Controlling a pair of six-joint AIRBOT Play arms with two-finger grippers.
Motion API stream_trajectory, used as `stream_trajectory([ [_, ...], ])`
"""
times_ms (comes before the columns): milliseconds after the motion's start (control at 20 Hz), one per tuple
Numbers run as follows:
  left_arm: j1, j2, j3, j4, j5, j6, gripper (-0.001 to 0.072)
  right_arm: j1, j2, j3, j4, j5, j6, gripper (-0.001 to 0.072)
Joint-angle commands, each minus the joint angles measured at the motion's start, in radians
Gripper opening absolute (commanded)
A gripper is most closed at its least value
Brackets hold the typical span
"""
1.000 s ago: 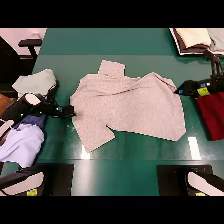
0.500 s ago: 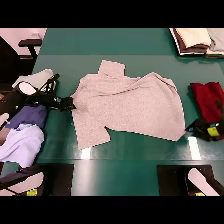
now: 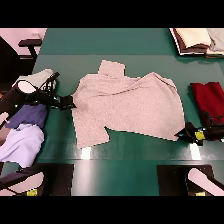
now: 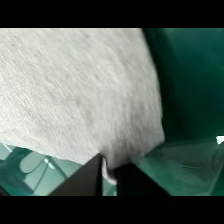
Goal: Fold the shirts.
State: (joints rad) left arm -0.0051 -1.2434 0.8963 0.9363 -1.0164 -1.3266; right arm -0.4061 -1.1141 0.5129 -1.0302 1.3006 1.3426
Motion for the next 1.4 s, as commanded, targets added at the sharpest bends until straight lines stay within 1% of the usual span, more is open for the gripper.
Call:
stream_trajectory([
  [0, 0.000, 0.033, 0.002, 0.007, 0.007, 0.000, 0.0019, 0.106, 0.019, 0.016, 0.013, -0.069, -0.010, 0.0016],
  [100, 0.000, 0.124, 0.018, 0.055, 0.014, -0.018, 0.0019, 0.142, 0.095, 0.099, 0.014, -0.061, -0.008, 0.0016],
  [150, 0.000, 0.178, 0.043, 0.090, 0.000, -0.038, 0.0019, 0.150, 0.142, 0.168, 0.014, -0.048, -0.008, 0.0016],
  [200, 0.000, 0.237, 0.087, 0.105, -0.025, -0.039, 0.0019, 0.150, 0.182, 0.246, 0.016, -0.036, -0.008, 0.0016],
  [350, 0.000, 0.386, 0.288, 0.115, -0.069, -0.039, 0.0019, 0.150, 0.282, 0.555, 0.014, -0.021, 0.003, 0.0016],
  [450, 0.000, 0.454, 0.473, 0.121, -0.069, -0.066, 0.0019, 0.149, 0.315, 0.774, 0.014, -0.016, 0.007, 0.0015],
  [550, 0.000, 0.486, 0.674, 0.129, -0.074, -0.082, 0.0019, 0.149, 0.333, 0.972, 0.006, -0.005, 0.019, 0.0015],
  [700, 0.000, 0.492, 0.965, 0.133, -0.108, -0.110, 0.0019, 0.149, 0.337, 1.205, 0.003, 0.038, 0.019, 0.0015],
  [800, 0.000, 0.492, 1.103, 0.138, -0.131, -0.145, 0.0019, 0.149, 0.336, 1.322, -0.058, 0.092, 0.046, 0.0016],
  [900, 0.000, 0.492, 1.191, 0.160, -0.147, -0.174, 0.0019, 0.149, 0.336, 1.401, -0.143, 0.156, 0.068, 0.0016],
  [1000, 0.000, 0.492, 1.223, 0.190, -0.161, -0.193, 0.0019, 0.149, 0.327, 1.465, -0.204, 0.209, 0.091, 0.0015],
  [1150, 0.000, 0.475, 1.188, 0.212, -0.229, -0.212, 0.0018, 0.149, 0.265, 1.539, -0.190, 0.291, 0.124, 0.0015],
  [1250, 0.000, 0.447, 1.093, 0.212, -0.309, -0.214, 0.0019, 0.150, 0.211, 1.497, -0.161, 0.323, 0.145, 0.0014],
  [1350, 0.000, 0.399, 0.962, 0.212, -0.393, -0.213, 0.0019, 0.150, 0.146, 1.407, -0.140, 0.357, 0.160, 0.0015],
])
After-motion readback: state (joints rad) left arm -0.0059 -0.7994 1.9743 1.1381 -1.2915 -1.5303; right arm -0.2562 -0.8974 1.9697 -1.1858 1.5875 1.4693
